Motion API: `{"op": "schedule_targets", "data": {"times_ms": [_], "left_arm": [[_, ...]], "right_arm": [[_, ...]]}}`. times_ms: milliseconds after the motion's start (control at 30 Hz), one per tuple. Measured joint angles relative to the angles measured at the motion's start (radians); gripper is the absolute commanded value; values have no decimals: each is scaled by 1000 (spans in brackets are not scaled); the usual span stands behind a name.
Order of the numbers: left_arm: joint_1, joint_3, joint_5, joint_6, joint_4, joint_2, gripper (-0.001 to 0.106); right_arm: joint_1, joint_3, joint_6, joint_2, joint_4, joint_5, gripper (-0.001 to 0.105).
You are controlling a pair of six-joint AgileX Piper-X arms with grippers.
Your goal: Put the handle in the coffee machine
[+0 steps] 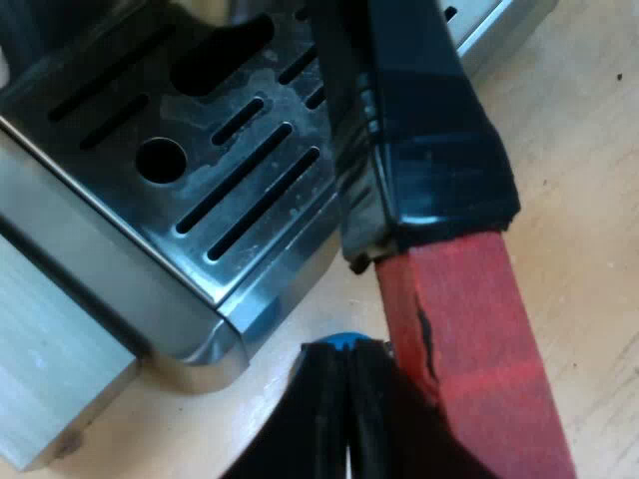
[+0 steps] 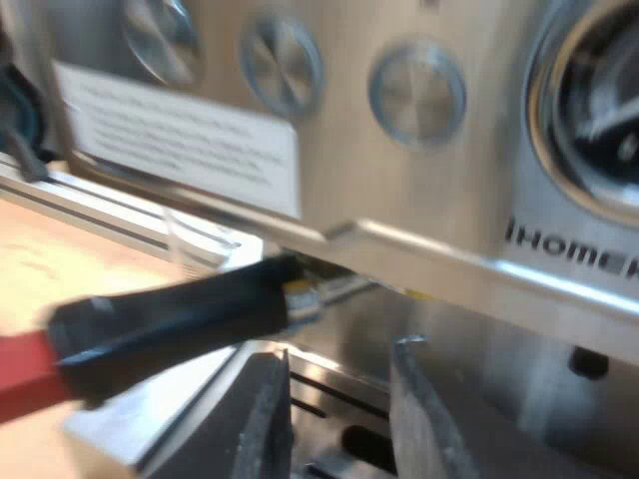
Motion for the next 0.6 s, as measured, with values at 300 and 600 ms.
{"op": "schedule_targets", "data": {"times_ms": [300,600], "left_arm": [[-134,2,-121,-49,-21,0,0],[-181,2,-187,-128,-38,0,0]], "right_arm": [[100,0,7,-158,245,-61,29],[122,0,121,-272,438,-68,68]]}}
